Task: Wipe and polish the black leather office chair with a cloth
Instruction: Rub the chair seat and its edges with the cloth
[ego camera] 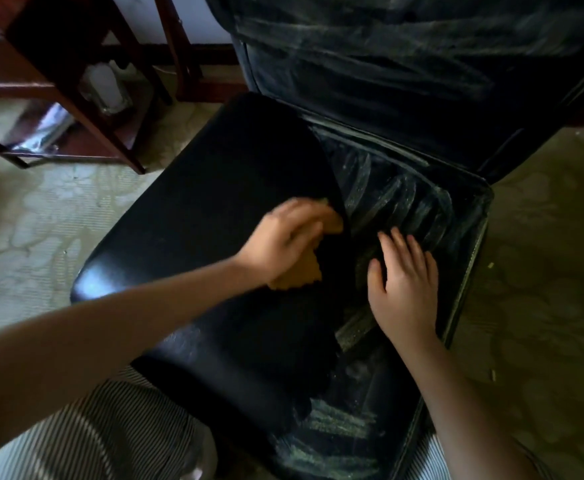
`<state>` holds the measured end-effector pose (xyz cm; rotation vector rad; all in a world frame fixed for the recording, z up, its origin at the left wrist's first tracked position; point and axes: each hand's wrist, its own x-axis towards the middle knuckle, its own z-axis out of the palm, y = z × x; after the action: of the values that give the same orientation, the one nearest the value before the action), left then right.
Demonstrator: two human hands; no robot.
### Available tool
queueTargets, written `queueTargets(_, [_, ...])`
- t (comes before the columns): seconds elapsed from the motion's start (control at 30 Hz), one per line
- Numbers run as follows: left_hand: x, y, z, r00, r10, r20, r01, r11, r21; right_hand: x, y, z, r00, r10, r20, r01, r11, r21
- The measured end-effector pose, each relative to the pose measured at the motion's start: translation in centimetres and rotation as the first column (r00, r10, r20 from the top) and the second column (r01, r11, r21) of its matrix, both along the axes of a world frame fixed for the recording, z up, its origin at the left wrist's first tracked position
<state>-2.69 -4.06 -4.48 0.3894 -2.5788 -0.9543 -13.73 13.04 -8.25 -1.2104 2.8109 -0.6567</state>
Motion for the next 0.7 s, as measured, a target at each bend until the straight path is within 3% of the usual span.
queueTargets(0.13, [-5.0, -6.4, -0.4, 0.946, 0.324, 0.017, -0.320, 0.941, -0.110, -0.7, -0.5, 0.8, 0.996, -0.040, -0.078, 0.039, 0.999, -0.006])
queueTargets(0.33, [-10.2, -10.9, -2.7, 0.808, 0.585, 0.069, -0.564, 0.803, -0.191, -2.7, -1.0, -0.1, 0.997, -0.006, -0.076, 0.012, 0.997, 0.075])
queueTargets(0.43, [-11.1, -10.7, -3.0, 0.788, 0.610, 0.081, -0.587, 0.785, -0.197, -3.8, -0.9, 0.0, 0.998, -0.030, -0.064, 0.035, 0.996, 0.085])
queueTargets(0.7, [-11.8, -9.4, -2.8, 0.861, 0.507, 0.048, -0.478, 0.838, -0.264, -4.0, -0.4, -0.7, 1.000, -0.030, -0.002, 0.030, 0.992, 0.122])
